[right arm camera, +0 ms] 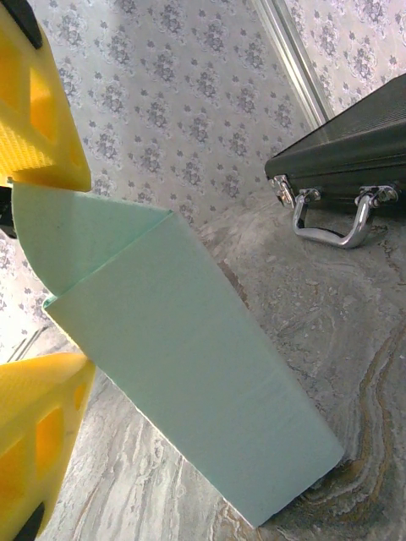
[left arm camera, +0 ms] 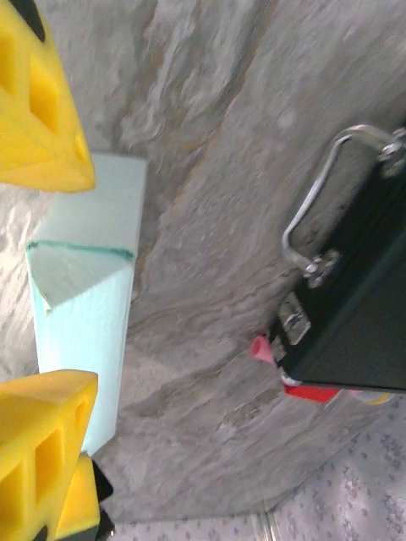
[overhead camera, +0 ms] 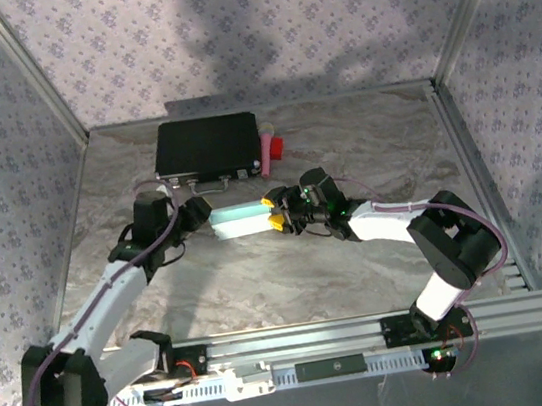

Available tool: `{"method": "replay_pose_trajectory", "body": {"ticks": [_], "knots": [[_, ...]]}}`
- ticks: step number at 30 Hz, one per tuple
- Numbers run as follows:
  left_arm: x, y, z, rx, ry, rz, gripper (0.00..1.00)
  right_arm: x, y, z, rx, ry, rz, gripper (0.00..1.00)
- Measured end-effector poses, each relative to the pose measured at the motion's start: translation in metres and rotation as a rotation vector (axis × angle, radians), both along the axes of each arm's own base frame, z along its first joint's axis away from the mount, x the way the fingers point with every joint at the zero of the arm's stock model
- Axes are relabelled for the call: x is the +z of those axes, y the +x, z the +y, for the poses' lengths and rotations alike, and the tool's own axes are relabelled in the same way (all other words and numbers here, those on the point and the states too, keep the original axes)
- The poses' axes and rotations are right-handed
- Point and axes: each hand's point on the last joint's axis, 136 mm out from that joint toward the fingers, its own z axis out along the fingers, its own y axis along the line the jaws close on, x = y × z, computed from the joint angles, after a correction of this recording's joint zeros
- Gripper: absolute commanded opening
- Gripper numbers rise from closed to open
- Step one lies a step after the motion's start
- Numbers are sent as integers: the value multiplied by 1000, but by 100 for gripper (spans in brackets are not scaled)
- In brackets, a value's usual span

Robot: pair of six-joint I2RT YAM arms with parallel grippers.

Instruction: Fold the paper box

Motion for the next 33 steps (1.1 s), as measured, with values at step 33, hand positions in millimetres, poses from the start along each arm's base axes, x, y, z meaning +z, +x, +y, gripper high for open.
{"method": "replay_pose_trajectory", "body": {"ticks": [33], "knots": [[-25, -8, -12, -46, -75, 12, 27, -6, 0, -5, 18, -30, -4, 46]]}}
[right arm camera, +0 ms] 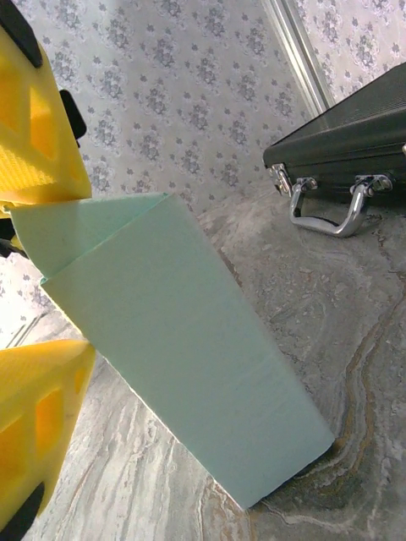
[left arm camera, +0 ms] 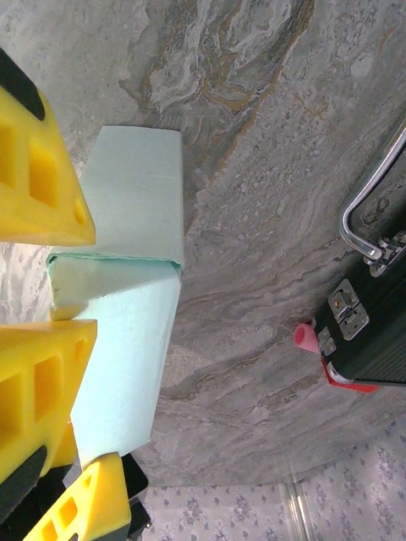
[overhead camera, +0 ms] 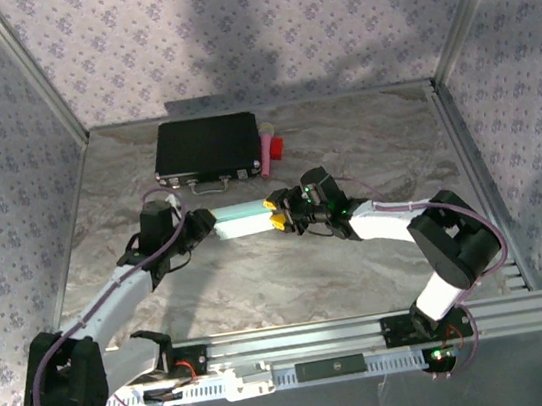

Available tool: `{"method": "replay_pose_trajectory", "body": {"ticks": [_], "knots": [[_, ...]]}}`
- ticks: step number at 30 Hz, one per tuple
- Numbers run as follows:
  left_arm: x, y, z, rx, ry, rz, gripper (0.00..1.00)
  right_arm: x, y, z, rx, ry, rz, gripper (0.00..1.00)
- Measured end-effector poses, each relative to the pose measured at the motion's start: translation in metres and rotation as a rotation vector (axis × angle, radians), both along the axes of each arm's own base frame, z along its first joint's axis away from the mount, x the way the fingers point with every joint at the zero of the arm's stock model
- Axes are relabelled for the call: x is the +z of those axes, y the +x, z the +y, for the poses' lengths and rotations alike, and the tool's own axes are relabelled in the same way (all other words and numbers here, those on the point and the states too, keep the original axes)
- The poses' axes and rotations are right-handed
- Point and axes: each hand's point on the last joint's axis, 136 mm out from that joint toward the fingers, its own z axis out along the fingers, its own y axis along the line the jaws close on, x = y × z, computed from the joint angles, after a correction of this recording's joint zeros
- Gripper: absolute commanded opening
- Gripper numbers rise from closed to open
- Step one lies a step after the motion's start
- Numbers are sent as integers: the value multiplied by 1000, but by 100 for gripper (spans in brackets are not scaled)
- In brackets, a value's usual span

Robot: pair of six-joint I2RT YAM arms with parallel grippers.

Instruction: Fold the paper box

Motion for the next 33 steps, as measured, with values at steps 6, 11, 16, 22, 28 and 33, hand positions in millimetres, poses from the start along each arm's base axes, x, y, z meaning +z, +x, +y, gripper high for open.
{"method": "replay_pose_trajectory", "body": {"ticks": [6, 11, 16, 22, 28, 33], "knots": [[-2, 0, -1, -4, -6, -8, 22, -1, 0, -1, 8, -6, 1, 44], [-4, 0, -2, -9, -9, -6, 19, -3, -1, -2, 16, -15, 2, 42], [-5, 0, -3, -12, -13, -16, 18, -4, -2, -3, 20, -18, 3, 39], [-7, -1, -2, -15, 15, -16, 14, -6, -3, -4, 27, -23, 9, 36], [-7, -1, -1, -13, 50, -14, 15, -7, -4, -4, 35, -28, 12, 33], [-7, -1, -1, -16, 78, -12, 25, -7, -4, -4, 36, -29, 16, 30]]}}
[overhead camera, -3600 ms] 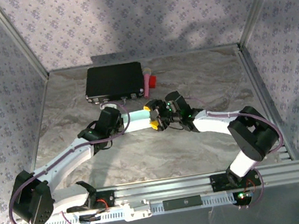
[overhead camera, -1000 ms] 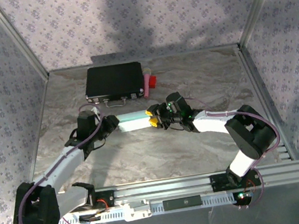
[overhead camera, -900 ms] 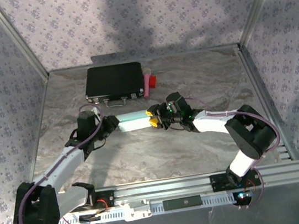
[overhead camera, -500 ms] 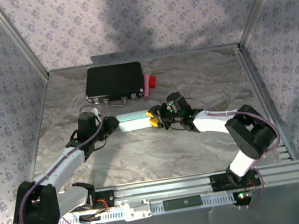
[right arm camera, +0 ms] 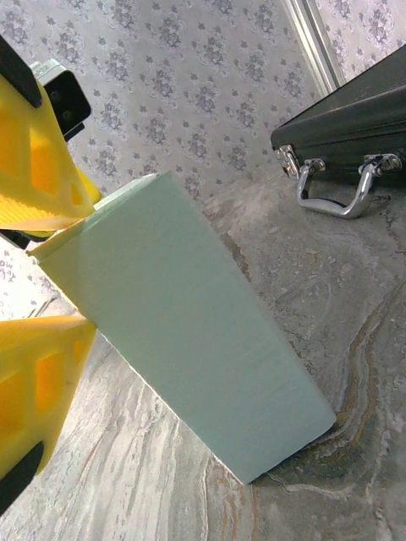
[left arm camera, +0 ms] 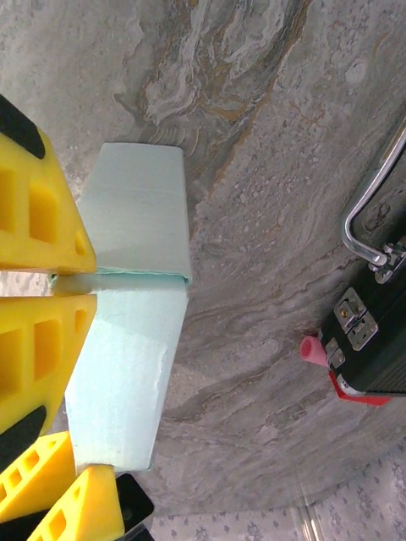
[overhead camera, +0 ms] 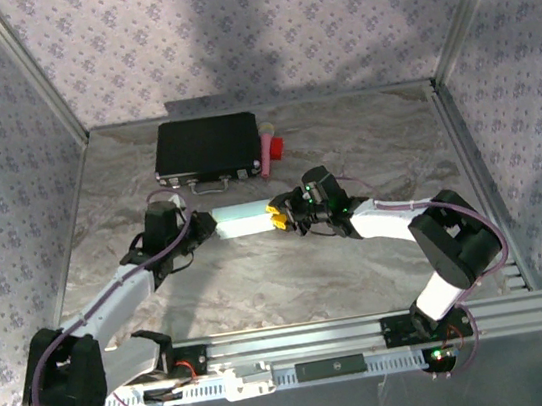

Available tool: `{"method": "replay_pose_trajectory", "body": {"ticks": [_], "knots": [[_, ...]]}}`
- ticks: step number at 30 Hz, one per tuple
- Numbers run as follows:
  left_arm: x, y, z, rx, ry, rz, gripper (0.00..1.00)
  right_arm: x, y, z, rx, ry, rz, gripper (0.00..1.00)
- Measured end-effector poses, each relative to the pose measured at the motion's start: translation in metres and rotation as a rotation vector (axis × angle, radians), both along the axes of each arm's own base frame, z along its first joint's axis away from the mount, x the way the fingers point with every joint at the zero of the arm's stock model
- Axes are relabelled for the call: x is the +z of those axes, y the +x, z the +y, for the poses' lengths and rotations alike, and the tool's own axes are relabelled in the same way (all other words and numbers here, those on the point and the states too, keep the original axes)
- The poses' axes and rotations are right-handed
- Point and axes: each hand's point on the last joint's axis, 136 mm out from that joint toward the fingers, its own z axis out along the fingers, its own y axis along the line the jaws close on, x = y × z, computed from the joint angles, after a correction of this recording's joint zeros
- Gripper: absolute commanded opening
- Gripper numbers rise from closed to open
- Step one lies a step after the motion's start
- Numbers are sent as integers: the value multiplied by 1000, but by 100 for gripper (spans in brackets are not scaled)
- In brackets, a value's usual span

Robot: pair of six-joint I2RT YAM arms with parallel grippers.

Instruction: Fold the paper box

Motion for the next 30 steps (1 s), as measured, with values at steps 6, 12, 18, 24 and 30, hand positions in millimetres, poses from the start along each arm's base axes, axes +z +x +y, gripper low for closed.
{"method": "replay_pose_trajectory", "body": {"ticks": [6, 12, 18, 24, 30], "knots": [[-6, -8, 5, 7, 53, 41, 49, 0, 0, -1, -1, -3, 1, 30], [31, -7, 13, 36, 47, -16, 52, 0, 2, -4, -7, -9, 3, 30], [27, 9, 17, 53, -44, -12, 41, 0, 2, -4, -7, -10, 5, 30], [-4, 2, 2, 1, -93, 63, 35, 1, 2, -4, -7, -12, 7, 30], [-2, 2, -2, -12, -121, 44, 19, 0, 2, -4, -8, -15, 10, 29]]}}
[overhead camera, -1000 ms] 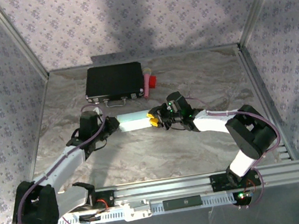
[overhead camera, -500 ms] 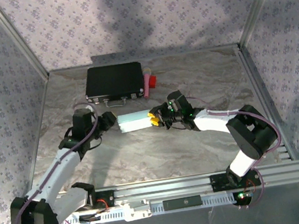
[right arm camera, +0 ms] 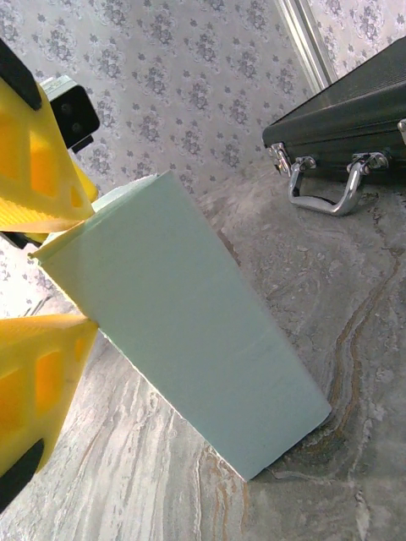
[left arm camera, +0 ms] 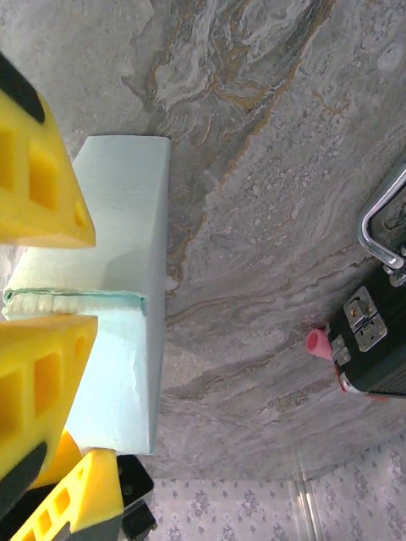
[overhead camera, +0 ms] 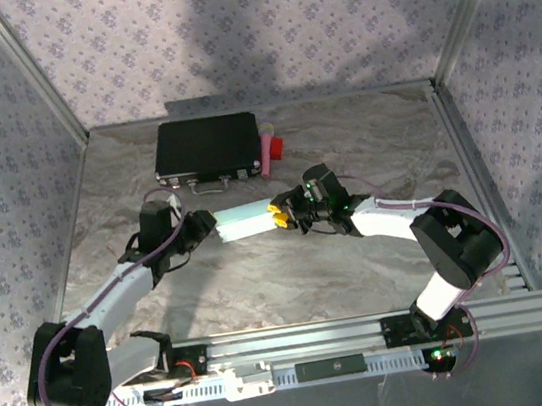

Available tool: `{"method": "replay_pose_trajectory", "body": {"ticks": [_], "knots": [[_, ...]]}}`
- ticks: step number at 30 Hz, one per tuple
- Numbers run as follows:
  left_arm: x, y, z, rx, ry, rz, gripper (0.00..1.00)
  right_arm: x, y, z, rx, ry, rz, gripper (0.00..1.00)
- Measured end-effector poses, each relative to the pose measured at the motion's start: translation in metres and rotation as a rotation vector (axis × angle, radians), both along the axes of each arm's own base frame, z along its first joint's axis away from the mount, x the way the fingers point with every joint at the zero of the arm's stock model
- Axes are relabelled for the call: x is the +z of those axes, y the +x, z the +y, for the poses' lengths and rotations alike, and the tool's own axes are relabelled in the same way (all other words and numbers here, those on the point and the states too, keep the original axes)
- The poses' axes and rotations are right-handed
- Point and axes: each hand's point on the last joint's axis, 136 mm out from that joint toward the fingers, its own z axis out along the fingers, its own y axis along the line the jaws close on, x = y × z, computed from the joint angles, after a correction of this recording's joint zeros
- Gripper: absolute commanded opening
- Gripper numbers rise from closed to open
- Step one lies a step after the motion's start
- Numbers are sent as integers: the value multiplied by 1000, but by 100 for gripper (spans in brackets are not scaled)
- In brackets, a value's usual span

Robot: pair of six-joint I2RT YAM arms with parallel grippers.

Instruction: Fold the paper box

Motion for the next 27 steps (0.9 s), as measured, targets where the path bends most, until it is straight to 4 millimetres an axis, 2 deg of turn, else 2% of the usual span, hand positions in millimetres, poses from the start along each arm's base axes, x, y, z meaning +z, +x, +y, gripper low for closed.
{"method": "replay_pose_trajectory", "body": {"ticks": [4, 13, 18, 22, 24, 27], "knots": [[3, 1, -3, -9, -10, -18, 16, 0, 0, 0, 0, -1, 0, 28], [4, -6, -13, -44, 10, -28, 18, 2, -2, -7, 3, -44, -24, 31], [5, -22, -26, -104, 43, -35, 19, 2, -10, -18, 25, -116, -56, 51], [5, -28, -27, -107, 63, -33, 20, 0, -21, -31, 28, -160, -73, 69], [6, -30, -27, -105, 71, -35, 20, 7, -25, -37, 17, -175, -83, 78], [5, -32, -28, -109, 78, -32, 20, 23, -30, -42, -14, -181, -91, 85]]}}
